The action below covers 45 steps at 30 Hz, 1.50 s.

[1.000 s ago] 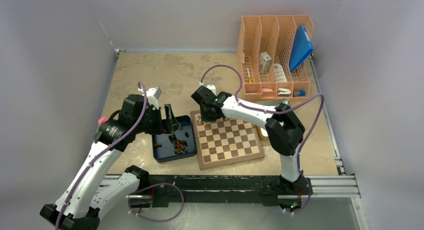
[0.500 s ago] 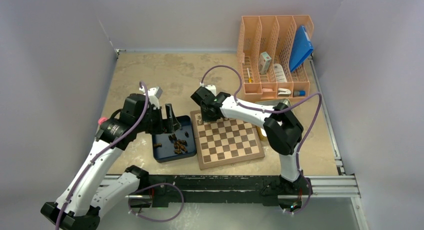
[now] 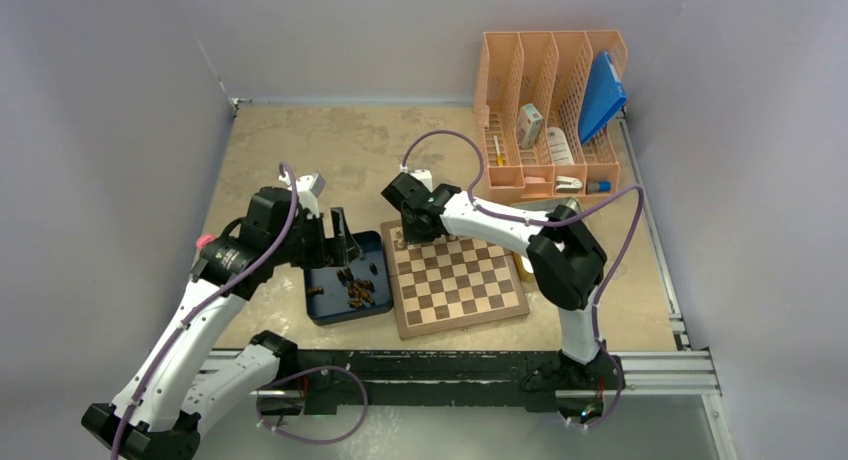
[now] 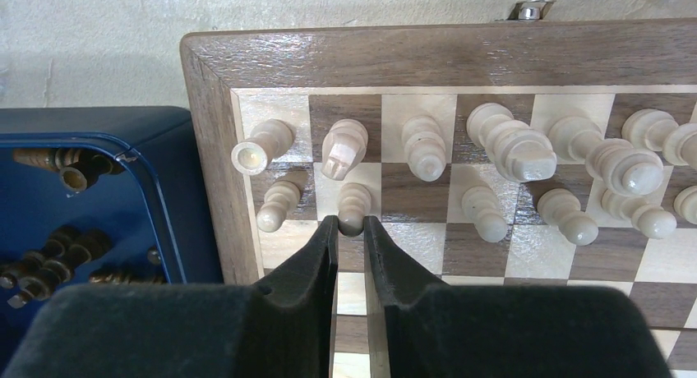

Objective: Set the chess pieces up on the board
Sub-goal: Place the chess piece on the chessboard, then pick up the chess piece from the storage box.

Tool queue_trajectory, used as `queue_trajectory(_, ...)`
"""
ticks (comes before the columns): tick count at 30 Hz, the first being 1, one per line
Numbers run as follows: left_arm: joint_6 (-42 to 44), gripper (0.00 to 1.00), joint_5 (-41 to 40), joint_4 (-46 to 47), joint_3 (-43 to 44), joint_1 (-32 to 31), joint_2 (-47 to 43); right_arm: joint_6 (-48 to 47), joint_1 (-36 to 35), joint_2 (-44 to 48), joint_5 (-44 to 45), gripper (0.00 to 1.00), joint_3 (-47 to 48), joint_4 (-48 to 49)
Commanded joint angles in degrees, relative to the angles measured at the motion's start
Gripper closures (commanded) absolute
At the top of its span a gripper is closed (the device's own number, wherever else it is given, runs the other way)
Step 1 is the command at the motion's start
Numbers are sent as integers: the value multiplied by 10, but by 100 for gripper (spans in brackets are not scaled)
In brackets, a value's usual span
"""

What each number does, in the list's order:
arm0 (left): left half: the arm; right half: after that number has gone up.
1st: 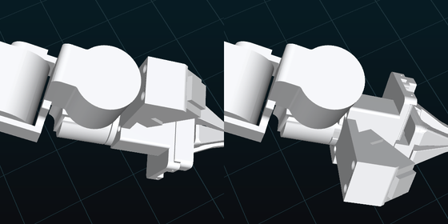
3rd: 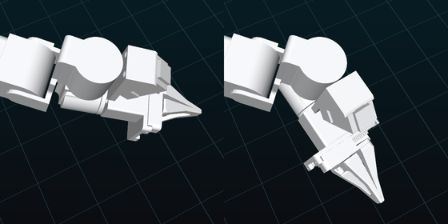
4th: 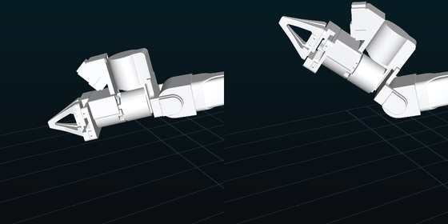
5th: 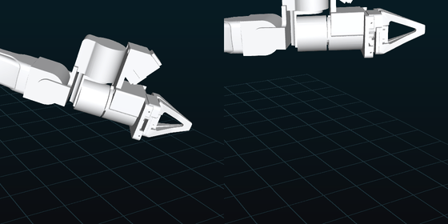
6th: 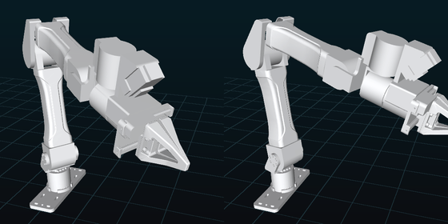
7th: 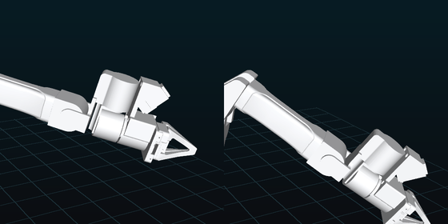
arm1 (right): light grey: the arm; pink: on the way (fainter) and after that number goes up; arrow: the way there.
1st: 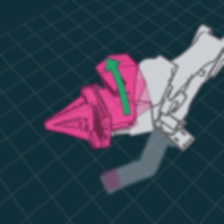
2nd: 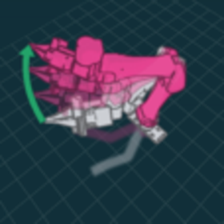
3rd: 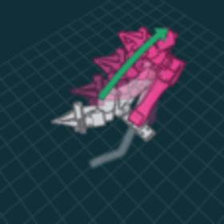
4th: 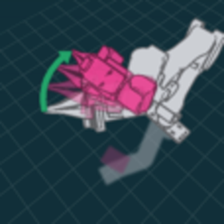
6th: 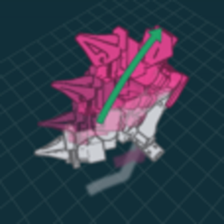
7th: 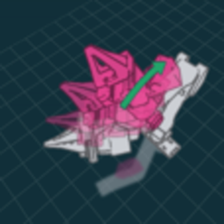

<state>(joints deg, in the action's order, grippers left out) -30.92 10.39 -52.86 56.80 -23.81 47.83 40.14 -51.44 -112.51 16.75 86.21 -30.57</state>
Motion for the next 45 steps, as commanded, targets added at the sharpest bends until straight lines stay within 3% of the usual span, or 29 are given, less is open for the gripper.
queue_trajectory(1, 1, 21, 3, 18, 17, -2, 1, 7, -2, -6, -4, 82, 28, -2)
queue_trajectory(10, 4, 21, 2, 18, 17, -1, 0, 7, -2, -10, -5, 83, 30, -9)
queue_trajectory(19, 5, 21, 4, 19, 16, -1, 2, 18, -2, -2, -1, 76, 60, -44)
queue_trajectory(29, 8, 21, 2, 21, 13, -2, 1, 32, 6, 59, 44, 74, 63, -90)
queue_trajectory(38, 16, 21, 16, 24, 7, -2, 3, 33, 114, 162, 107, 74, 11, -94)
queue_trajectory(45, 19, 21, 20, 28, 2, -2, 4, 16, 246, 259, 132, 69, -76, -56)
